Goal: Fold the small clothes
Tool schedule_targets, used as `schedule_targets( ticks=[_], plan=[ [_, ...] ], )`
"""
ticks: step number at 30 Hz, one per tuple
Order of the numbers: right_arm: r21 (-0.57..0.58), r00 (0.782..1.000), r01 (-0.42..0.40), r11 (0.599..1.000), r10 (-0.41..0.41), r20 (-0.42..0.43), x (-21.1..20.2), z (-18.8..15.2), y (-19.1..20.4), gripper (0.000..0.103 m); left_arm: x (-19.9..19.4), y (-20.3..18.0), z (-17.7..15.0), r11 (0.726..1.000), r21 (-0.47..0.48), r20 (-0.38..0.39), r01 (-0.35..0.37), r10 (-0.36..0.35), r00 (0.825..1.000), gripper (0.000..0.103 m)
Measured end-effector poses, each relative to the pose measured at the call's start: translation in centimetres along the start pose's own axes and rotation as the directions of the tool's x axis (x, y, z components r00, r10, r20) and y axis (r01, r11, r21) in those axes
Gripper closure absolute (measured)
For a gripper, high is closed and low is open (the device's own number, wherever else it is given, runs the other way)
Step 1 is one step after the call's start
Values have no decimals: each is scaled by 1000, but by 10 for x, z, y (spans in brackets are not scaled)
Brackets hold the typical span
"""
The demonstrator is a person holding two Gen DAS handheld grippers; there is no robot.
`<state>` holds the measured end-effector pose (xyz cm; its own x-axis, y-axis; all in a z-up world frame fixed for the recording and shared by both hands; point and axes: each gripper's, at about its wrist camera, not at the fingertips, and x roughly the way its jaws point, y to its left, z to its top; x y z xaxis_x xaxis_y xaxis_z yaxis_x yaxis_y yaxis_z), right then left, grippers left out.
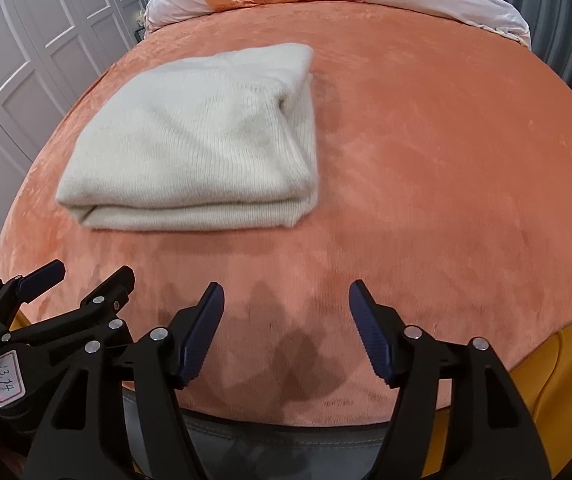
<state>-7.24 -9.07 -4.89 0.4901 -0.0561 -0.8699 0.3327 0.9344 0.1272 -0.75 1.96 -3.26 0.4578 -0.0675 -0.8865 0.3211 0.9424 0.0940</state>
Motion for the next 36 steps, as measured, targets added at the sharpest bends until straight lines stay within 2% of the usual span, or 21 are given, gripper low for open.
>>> schedule_targets(
  ticks=[15, 19, 24, 36],
  plan=[
    [-18, 1000, 26, 1000, -26, -7, 10, -15, 8, 40, 22, 4, -16, 999, -34, 3, -3, 4, 1000, 25],
    [-30, 999, 46, 998, -47, -10, 25, -23, 9, 39, 28, 8, -22, 999, -48, 41, -5, 7, 999, 18],
    [-70, 998, 64, 995, -62, 26, 29, -27, 9, 35, 34, 15, -27, 997, -80, 72, 9, -4, 997, 10],
    [-63, 995, 85, 994, -82, 58, 29, -34, 11, 34, 33, 17, -34, 996, -91, 111, 21, -11, 994, 10]
  ],
)
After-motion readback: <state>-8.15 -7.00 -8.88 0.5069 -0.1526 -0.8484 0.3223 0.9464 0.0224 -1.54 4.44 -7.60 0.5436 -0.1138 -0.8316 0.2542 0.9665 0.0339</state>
